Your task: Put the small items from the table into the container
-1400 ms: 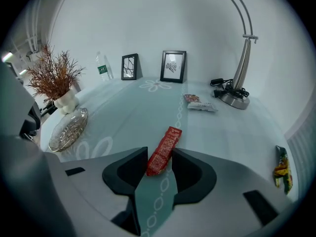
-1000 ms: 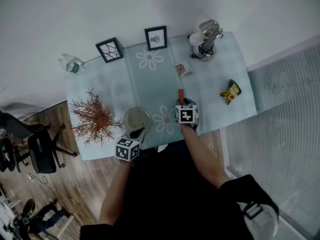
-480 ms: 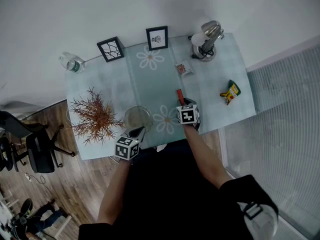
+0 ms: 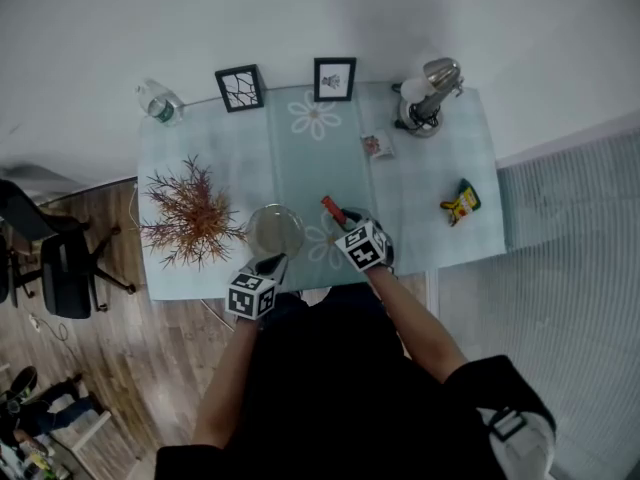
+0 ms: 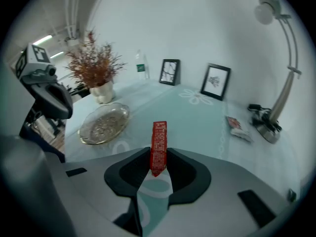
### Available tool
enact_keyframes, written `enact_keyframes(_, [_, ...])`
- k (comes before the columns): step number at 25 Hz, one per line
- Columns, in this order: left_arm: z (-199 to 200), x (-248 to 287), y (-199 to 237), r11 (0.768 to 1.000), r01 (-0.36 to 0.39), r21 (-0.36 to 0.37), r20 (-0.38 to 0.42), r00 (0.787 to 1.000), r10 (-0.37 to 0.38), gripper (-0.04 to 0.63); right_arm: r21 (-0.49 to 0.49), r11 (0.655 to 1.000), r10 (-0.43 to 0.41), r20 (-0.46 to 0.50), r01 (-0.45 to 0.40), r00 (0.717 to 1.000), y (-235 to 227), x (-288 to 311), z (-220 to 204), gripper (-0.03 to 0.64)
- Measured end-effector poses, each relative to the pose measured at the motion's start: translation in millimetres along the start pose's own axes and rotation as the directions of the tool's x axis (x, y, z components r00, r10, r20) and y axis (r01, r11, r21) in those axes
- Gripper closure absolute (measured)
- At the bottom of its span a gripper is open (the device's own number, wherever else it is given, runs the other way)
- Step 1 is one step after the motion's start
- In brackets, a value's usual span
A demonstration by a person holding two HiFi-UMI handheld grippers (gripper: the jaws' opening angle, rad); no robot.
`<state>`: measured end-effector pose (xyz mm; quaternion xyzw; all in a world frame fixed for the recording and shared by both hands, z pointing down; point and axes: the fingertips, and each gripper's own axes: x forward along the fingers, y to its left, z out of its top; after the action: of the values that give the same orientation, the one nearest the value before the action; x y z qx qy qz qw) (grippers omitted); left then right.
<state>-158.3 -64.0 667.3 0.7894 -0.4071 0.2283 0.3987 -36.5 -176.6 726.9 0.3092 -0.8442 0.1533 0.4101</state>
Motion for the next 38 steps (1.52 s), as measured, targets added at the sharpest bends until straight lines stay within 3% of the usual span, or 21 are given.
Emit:
enact_keyframes(2, [-5,-2,-1,1.000,-0.017,-0.022,0.012,1.000,0.017,0.592,-0.100,0.990,0.098,0.017,-0.096,0.995,28,-3,14,0.496])
enact_keyframes(6, [-13,-9,0,0.996,-0.057,-0.064,0.041,0.997,0.060,0.592,-0.262,0.938,0.244,0.038,-0.226,0.969,80,-10,39,0.495])
enact_keyframes(12, [-27,-26,4,0.983,-0.115,-0.144,0.092,0.987,0.130,0.592,-0.370,0.866,0.357,-0.016,-0.337,0.934,132,1,50,0.495])
enact_keyframes(22, [-51,-50,15,0.949,-0.185,-0.255,0.128,0.967,0.223,0.592,-0.445,0.801,0.392,-0.119,-0.402,0.912,156,23,47,0.495])
enact_keyframes(29, [-60,-57,23,0.933,-0.207,-0.296,0.137,0.957,0.256,0.592,-0.534,0.746,0.359,-0.180,-0.398,0.916,163,37,39,0.495])
enact_keyframes(38, [-61,-59,26,0.922,-0.219,-0.318,0.145,0.950,0.275,0.592,-0.503,0.759,0.365,-0.199,-0.414,0.910,162,45,38,0.495])
